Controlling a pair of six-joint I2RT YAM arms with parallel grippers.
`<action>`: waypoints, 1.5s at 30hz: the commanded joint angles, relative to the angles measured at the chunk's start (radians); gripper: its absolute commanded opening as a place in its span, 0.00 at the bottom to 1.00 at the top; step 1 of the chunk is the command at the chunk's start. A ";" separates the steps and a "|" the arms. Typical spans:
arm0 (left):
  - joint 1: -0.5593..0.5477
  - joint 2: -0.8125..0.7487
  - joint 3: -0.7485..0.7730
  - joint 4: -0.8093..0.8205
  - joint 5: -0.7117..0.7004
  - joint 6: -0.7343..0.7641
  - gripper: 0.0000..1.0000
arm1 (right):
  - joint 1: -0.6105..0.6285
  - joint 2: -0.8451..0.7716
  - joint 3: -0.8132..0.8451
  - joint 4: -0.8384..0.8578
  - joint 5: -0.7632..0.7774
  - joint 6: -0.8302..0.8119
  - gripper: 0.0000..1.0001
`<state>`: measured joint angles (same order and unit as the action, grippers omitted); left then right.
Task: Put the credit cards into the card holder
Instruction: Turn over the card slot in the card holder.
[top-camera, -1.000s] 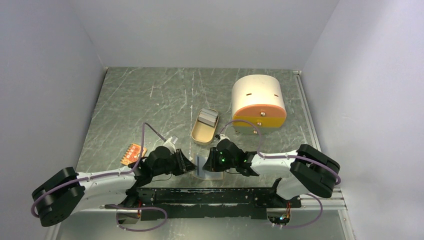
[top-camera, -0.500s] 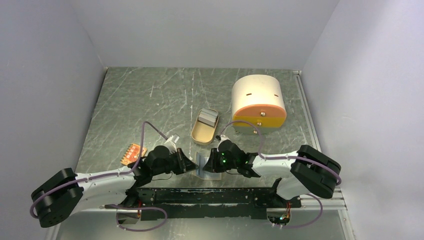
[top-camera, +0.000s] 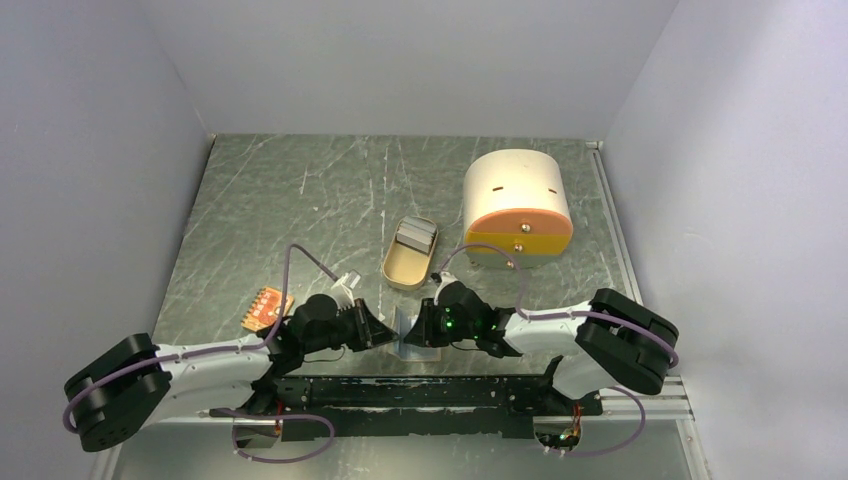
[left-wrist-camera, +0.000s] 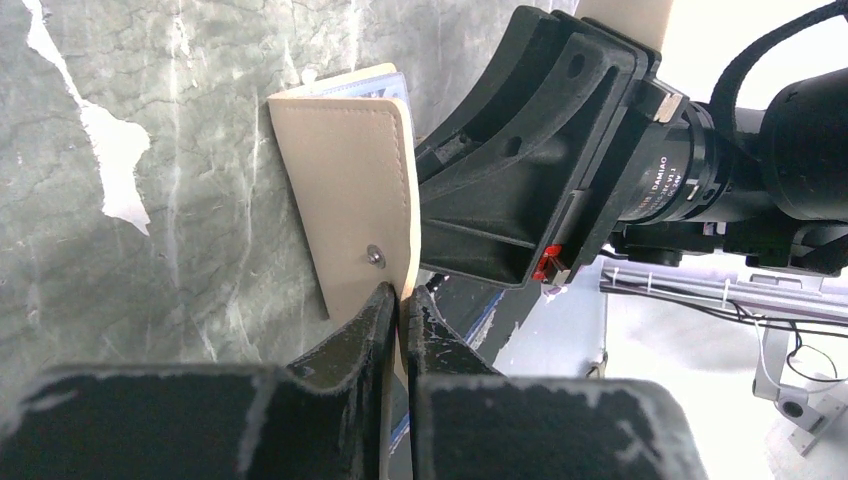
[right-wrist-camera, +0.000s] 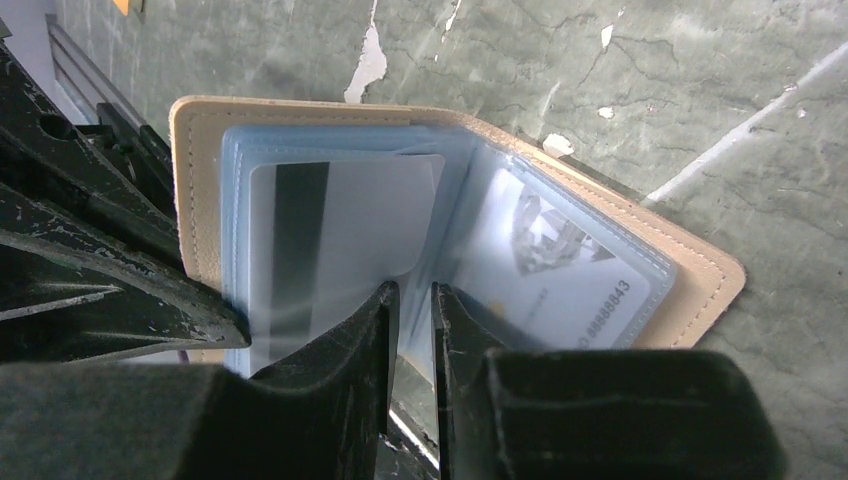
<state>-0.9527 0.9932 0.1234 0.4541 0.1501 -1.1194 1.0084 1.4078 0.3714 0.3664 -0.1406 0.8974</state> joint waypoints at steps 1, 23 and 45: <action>-0.011 0.040 0.020 0.142 0.068 0.019 0.11 | -0.008 -0.009 -0.012 0.003 0.010 -0.007 0.23; -0.013 0.130 0.029 0.175 0.074 0.034 0.09 | -0.008 -0.034 -0.037 0.002 0.016 0.001 0.24; -0.015 0.239 0.081 0.113 0.075 0.049 0.09 | -0.010 -0.213 -0.043 -0.172 0.120 -0.013 0.39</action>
<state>-0.9596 1.2121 0.1856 0.6014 0.2184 -1.0988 1.0058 1.2411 0.3321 0.2546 -0.0650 0.8963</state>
